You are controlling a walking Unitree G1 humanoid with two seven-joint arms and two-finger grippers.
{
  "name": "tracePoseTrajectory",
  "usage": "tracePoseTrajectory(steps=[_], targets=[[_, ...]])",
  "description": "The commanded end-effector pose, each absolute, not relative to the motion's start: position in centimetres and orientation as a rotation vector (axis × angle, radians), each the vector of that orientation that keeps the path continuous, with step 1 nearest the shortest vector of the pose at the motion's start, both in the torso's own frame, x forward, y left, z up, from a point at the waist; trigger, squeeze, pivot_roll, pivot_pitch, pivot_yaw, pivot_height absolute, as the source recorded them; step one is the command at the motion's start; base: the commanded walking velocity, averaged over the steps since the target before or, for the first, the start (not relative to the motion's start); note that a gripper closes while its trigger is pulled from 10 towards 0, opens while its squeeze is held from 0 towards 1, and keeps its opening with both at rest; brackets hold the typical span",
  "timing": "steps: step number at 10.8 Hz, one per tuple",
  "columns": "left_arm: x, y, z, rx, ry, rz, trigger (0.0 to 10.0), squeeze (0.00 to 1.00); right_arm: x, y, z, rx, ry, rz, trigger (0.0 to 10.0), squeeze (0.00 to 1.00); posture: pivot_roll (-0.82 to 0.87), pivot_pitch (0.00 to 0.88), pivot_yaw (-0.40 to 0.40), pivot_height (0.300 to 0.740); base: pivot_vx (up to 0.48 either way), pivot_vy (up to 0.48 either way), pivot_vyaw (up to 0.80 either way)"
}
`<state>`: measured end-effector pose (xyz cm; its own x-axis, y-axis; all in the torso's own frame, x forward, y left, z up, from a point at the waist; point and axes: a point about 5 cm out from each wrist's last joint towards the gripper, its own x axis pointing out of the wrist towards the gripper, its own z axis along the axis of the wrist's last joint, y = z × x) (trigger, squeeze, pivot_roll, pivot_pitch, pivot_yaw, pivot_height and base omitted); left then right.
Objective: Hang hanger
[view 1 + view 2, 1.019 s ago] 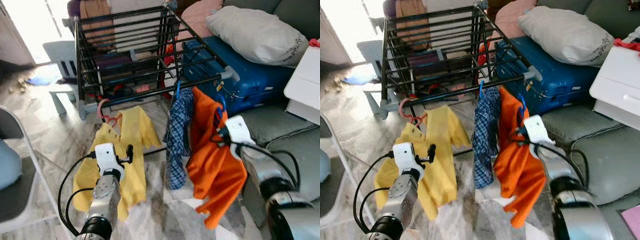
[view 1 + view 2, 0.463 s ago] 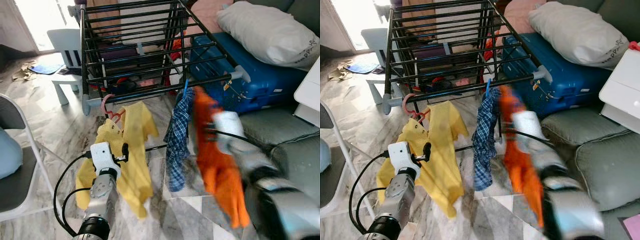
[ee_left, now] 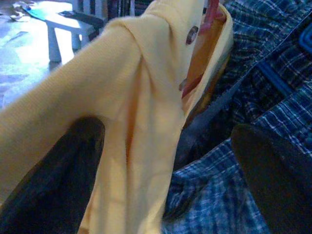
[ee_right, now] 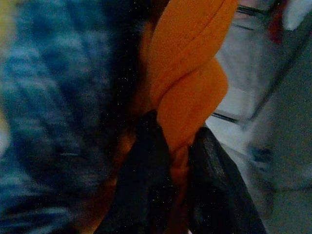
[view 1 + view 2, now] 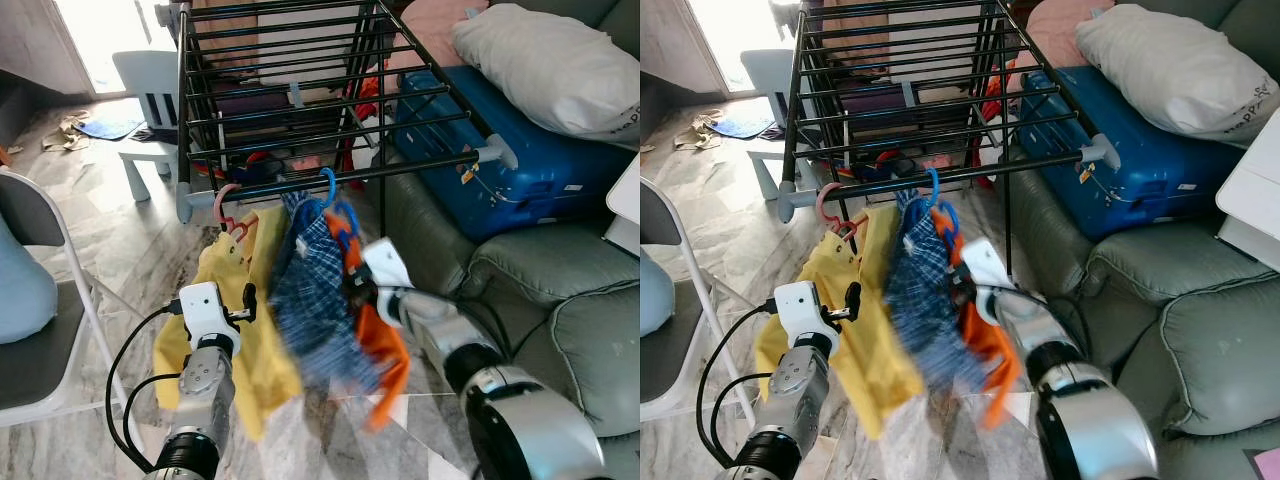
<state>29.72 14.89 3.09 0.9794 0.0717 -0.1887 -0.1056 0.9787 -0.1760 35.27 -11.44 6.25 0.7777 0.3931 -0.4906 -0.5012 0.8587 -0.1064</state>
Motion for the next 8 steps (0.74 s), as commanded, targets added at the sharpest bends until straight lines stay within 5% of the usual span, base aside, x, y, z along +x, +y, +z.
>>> tracePoseTrajectory(steps=[1, 3, 8], targets=[[29.6, 14.9, 3.0, -0.174, 0.193, 0.085, 10.0, 0.0, 35.9, -13.2, 7.0, -0.26, 0.432, 0.394, 10.0, 0.0, -0.18, 0.0, 0.046, 0.74, 0.0, 0.0, 0.0], [29.7, 14.5, 3.2, -0.198, 0.189, 0.046, 10.0, 0.0, 36.8, -18.0, 8.7, -0.254, 0.356, 0.139, 10.0, 0.0, -0.18, 0.0, 0.055, 0.74, 0.0, 0.0, 0.0], [29.4, 14.3, 3.4, -0.218, 0.174, -0.004, 10.0, 0.0, 37.5, -21.1, 10.8, -0.235, 0.369, 0.107, 10.0, 0.0, -0.18, 0.0, 0.055, 0.74, 0.0, 0.0, 0.0]])
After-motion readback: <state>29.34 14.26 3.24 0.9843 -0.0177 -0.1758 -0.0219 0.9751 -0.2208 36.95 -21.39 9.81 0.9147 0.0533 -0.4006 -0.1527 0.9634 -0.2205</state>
